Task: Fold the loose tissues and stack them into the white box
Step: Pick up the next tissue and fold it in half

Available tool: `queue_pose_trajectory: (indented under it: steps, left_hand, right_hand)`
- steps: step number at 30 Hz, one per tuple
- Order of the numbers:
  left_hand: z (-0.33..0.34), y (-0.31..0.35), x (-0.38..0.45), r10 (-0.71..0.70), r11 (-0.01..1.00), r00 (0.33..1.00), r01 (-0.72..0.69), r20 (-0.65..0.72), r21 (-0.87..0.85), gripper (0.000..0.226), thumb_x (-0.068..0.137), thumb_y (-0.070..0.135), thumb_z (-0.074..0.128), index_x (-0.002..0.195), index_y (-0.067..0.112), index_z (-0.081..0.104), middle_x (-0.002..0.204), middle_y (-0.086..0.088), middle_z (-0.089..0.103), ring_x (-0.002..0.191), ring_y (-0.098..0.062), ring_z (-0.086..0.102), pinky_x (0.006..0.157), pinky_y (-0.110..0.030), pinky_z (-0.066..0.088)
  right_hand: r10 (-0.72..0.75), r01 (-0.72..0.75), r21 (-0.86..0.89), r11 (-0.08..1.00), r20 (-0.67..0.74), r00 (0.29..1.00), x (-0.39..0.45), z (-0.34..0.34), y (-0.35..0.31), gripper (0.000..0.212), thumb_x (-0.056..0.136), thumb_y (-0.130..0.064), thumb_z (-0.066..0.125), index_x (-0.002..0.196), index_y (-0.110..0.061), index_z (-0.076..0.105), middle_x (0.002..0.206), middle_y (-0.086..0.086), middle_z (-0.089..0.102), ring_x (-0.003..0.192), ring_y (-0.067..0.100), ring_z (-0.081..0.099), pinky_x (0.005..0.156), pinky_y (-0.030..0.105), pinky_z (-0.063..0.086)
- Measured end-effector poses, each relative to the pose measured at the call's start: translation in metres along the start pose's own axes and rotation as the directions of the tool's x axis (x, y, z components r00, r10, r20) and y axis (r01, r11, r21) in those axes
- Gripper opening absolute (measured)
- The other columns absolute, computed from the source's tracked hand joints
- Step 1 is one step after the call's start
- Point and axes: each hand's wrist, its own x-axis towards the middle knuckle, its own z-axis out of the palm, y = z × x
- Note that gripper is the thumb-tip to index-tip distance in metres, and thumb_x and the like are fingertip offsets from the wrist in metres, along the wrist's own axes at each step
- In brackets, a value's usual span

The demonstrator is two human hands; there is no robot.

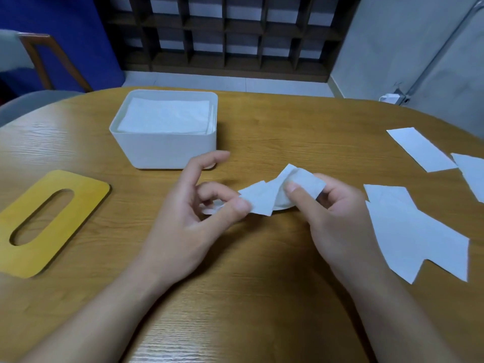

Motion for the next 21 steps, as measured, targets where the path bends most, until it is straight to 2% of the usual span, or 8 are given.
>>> queue_pose_trajectory:
  steps: [3, 6, 9, 12, 14, 16, 18, 21]
  left_hand:
    - [-0.002, 0.004, -0.002, 0.046, 0.993, 0.999, -0.049, 0.027, 0.103, 0.093, 0.087, 0.038, 0.093, 0.162, 0.04, 0.039, 0.101, -0.008, 0.079, 0.096, -0.017, 0.073, 0.098, -0.033, 0.05]
    - [-0.004, 0.008, -0.006, 0.057, 0.978, 0.997, -0.065, 0.047, 0.197, 0.109, 0.079, 0.033, 0.097, 0.166, 0.046, 0.032, 0.104, -0.004, 0.078, 0.104, -0.023, 0.073, 0.106, -0.035, 0.051]
    - [-0.003, 0.006, -0.006, 0.083, 0.929, 0.996, -0.086, 0.025, 0.36, 0.101, 0.089, 0.021, 0.091, 0.165, 0.049, 0.031, 0.105, 0.008, 0.079, 0.109, -0.018, 0.074, 0.097, -0.027, 0.053]
    - [-0.002, 0.004, -0.005, 0.136, 0.895, 0.991, -0.12, -0.008, 0.43, 0.089, 0.096, 0.01, 0.083, 0.163, 0.045, 0.036, 0.102, 0.014, 0.077, 0.105, -0.014, 0.073, 0.088, -0.016, 0.049]
    - [-0.003, 0.002, -0.004, 0.163, 0.897, 0.986, -0.13, -0.041, 0.422, 0.081, 0.096, 0.009, 0.083, 0.158, 0.045, 0.044, 0.101, 0.01, 0.077, 0.1, -0.018, 0.073, 0.084, -0.017, 0.049]
    - [-0.006, 0.0, -0.003, 0.222, 0.887, 0.973, -0.173, -0.066, 0.429, 0.066, 0.096, 0.008, 0.083, 0.148, 0.038, 0.056, 0.104, 0.004, 0.075, 0.1, -0.022, 0.07, 0.086, -0.02, 0.051]
    - [-0.008, 0.001, -0.003, 0.291, 0.858, 0.953, -0.221, -0.083, 0.464, 0.045, 0.097, 0.009, 0.083, 0.132, 0.032, 0.069, 0.112, 0.008, 0.074, 0.107, -0.019, 0.07, 0.093, -0.024, 0.051]
    - [-0.011, 0.003, -0.005, 0.349, 0.85, 0.929, -0.257, -0.126, 0.459, 0.026, 0.097, 0.009, 0.08, 0.114, 0.027, 0.076, 0.112, 0.007, 0.076, 0.111, -0.018, 0.071, 0.096, -0.021, 0.048]
  right_hand:
    - [0.037, -0.036, 0.025, 0.999, -0.046, 0.998, 0.002, 0.002, -0.001, 0.025, 0.105, -0.033, 0.072, 0.095, -0.01, 0.079, 0.09, 0.007, 0.079, 0.088, 0.034, 0.069, 0.077, 0.045, 0.054]
    - [0.085, -0.079, 0.067, 0.995, -0.084, 0.993, 0.003, 0.004, -0.003, 0.04, 0.103, -0.038, 0.074, 0.094, 0.0, 0.071, 0.09, 0.022, 0.075, 0.078, 0.038, 0.065, 0.071, 0.051, 0.054]
    - [0.11, -0.101, 0.098, 0.99, -0.086, 0.99, 0.004, 0.005, -0.002, 0.038, 0.104, -0.038, 0.074, 0.1, 0.0, 0.075, 0.104, 0.023, 0.078, 0.099, 0.044, 0.073, 0.088, 0.06, 0.061]
    - [0.094, -0.089, 0.057, 0.994, -0.087, 0.992, 0.005, 0.005, 0.001, 0.037, 0.105, -0.043, 0.072, 0.102, -0.006, 0.077, 0.101, 0.017, 0.079, 0.089, 0.025, 0.076, 0.082, 0.046, 0.062]
    - [0.019, -0.029, -0.069, 0.997, -0.135, 0.991, 0.003, 0.006, -0.001, 0.027, 0.104, -0.047, 0.072, 0.118, -0.025, 0.077, 0.108, -0.011, 0.079, 0.103, -0.001, 0.072, 0.09, 0.029, 0.059]
    - [-0.123, 0.082, -0.235, 0.968, -0.164, 0.979, 0.0, 0.006, -0.004, 0.039, 0.102, -0.047, 0.073, 0.139, -0.036, 0.066, 0.133, -0.024, 0.066, 0.131, -0.005, 0.058, 0.107, 0.025, 0.051]
    - [-0.334, 0.28, -0.34, 0.898, -0.111, 0.936, -0.003, 0.007, -0.005, 0.046, 0.102, -0.042, 0.075, 0.144, -0.03, 0.063, 0.149, -0.018, 0.055, 0.146, 0.006, 0.049, 0.12, 0.036, 0.045]
    - [-0.528, 0.508, -0.458, 0.729, 0.094, 0.844, -0.007, 0.01, -0.001, 0.041, 0.097, -0.042, 0.081, 0.133, -0.024, 0.073, 0.153, -0.006, 0.055, 0.15, 0.02, 0.048, 0.123, 0.052, 0.035]
